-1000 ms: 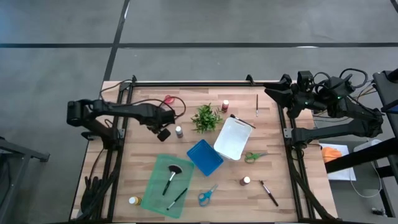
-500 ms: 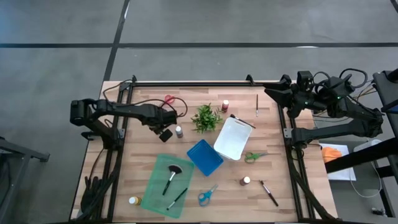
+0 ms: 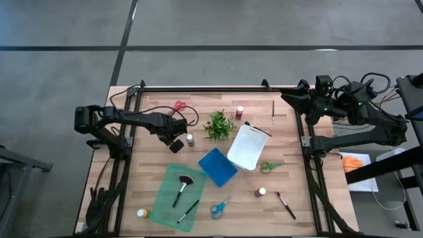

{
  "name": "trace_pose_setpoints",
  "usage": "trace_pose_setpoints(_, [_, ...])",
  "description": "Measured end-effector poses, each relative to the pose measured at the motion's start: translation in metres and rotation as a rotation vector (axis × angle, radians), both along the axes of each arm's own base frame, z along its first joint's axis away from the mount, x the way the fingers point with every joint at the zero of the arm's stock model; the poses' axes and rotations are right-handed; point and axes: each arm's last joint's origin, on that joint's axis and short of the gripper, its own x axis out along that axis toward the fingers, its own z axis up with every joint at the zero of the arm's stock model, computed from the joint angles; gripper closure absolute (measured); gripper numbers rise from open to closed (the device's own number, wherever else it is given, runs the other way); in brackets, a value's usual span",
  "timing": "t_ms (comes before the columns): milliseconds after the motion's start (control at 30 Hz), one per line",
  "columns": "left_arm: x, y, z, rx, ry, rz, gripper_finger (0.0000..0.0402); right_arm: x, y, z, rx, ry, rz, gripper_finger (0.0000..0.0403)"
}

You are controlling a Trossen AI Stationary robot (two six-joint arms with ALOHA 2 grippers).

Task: Pick & Place Paint Supplies
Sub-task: Put the gold and black paintbrush into the green bin

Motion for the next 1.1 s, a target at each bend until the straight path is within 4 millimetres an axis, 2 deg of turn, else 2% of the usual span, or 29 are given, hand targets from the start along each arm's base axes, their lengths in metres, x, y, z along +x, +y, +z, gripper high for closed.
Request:
trace_pose_setpoints(200, [0.0,0.0,-0.002,0.003,-0.014,-0.004,0.0354,0.0,0.0,0.0,0.0,0.0,0.0,0.0211])
trace_pose_setpoints(567, [-0.012,-0.003,-0.017,0.005,-0.003,-0.004,0.0355,0.0,0.0,0.0,0.0,0.0,-0.001,0.0211])
trace_pose_setpoints(700, [-0.013,-0.003,-0.018,0.009,-0.001,-0.003,0.0374,0.0,0.0,0.0,0.0,0.001,-0.001,0.0211])
trace_pose_setpoints(767, [-0.013,-0.003,-0.018,0.009,-0.002,0.0,0.0393,0.0,0.0,0.0,0.0,0.001,-0.001,0.0211])
trace_pose_setpoints(933, [-0.012,-0.002,-0.016,0.017,-0.006,0.008,0.0398,0.0,0.0,0.0,0.0,0.001,-0.001,0.0211])
trace_pose_setpoints(1100, [-0.013,-0.001,-0.003,0.023,-0.077,0.044,0.0399,0.0,0.0,0.0,0.0,0.001,-0.001,0.0211])
